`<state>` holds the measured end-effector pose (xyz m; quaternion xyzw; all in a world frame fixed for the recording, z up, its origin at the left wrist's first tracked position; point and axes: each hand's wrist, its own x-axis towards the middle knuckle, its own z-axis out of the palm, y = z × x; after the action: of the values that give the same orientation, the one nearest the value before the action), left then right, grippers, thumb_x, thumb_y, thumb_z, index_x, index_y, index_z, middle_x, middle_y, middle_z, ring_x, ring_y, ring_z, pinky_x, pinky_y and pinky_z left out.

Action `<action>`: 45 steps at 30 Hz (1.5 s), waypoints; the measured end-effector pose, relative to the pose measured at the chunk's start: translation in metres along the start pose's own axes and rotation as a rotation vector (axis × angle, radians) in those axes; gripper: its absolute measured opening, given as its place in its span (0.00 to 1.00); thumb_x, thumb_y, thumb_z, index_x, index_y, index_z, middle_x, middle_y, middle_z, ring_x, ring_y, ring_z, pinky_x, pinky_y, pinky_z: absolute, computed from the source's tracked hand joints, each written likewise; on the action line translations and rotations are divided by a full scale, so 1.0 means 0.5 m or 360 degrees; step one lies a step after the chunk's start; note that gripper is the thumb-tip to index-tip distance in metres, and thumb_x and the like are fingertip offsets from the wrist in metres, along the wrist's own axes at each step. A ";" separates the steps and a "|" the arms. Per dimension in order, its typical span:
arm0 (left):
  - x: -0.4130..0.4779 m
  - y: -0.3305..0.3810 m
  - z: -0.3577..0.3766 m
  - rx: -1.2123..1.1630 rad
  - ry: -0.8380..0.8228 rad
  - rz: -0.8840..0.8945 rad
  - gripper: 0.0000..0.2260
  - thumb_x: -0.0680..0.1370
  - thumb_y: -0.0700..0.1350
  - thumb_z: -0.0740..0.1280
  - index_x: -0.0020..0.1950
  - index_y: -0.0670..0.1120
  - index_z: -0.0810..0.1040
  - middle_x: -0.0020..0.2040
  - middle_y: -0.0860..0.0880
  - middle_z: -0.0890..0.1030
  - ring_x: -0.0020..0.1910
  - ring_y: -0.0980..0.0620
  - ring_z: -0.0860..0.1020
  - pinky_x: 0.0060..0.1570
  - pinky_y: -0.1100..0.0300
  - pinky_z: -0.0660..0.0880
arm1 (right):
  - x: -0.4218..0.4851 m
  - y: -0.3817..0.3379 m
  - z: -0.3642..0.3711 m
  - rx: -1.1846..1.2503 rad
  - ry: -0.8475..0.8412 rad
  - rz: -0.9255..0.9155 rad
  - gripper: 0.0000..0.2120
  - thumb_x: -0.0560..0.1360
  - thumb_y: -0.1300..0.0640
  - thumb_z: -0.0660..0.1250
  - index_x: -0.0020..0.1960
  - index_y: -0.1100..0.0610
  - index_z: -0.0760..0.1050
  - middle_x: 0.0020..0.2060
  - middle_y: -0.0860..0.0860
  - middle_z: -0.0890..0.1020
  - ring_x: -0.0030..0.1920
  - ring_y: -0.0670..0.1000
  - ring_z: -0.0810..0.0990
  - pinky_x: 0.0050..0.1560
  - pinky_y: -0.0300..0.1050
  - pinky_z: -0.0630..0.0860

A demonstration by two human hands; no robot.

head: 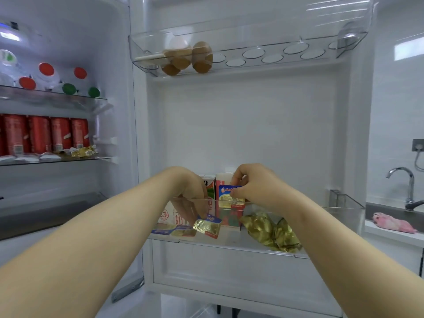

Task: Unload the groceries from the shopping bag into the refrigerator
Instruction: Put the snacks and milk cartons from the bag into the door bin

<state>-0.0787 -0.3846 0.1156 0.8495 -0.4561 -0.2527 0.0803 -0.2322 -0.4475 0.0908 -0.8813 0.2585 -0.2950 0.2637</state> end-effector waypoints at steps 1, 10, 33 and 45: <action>0.002 0.002 0.002 0.0007 -0.0003 -0.0015 0.08 0.74 0.36 0.69 0.52 0.41 0.78 0.41 0.46 0.83 0.33 0.52 0.83 0.32 0.62 0.79 | 0.001 0.001 0.000 -0.0006 0.0000 -0.0008 0.08 0.73 0.61 0.69 0.42 0.52 0.71 0.43 0.49 0.78 0.40 0.45 0.77 0.33 0.37 0.75; 0.015 0.012 0.017 0.0238 0.0114 -0.0080 0.12 0.73 0.40 0.72 0.57 0.44 0.79 0.44 0.48 0.83 0.39 0.53 0.82 0.40 0.63 0.80 | 0.004 0.006 0.000 -0.0049 -0.0049 -0.0069 0.11 0.72 0.62 0.70 0.39 0.51 0.70 0.39 0.46 0.75 0.39 0.44 0.76 0.34 0.35 0.74; -0.012 -0.017 0.011 0.0066 0.0325 0.0040 0.07 0.77 0.48 0.66 0.50 0.46 0.81 0.44 0.50 0.85 0.37 0.55 0.83 0.34 0.64 0.77 | 0.014 0.002 0.006 -0.0078 -0.0156 0.0004 0.07 0.72 0.62 0.70 0.40 0.53 0.73 0.47 0.52 0.81 0.49 0.52 0.81 0.50 0.52 0.81; -0.018 -0.048 0.036 -0.0325 0.0583 0.0193 0.10 0.78 0.47 0.62 0.53 0.44 0.79 0.40 0.49 0.83 0.34 0.52 0.81 0.34 0.63 0.74 | 0.039 -0.030 0.017 -0.0115 -0.0547 0.0240 0.06 0.73 0.63 0.68 0.39 0.57 0.74 0.34 0.53 0.81 0.39 0.54 0.82 0.48 0.48 0.82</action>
<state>-0.0740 -0.3616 0.0947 0.8397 -0.4562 -0.1336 0.2624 -0.2083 -0.4458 0.1017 -0.9057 0.2855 -0.1099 0.2936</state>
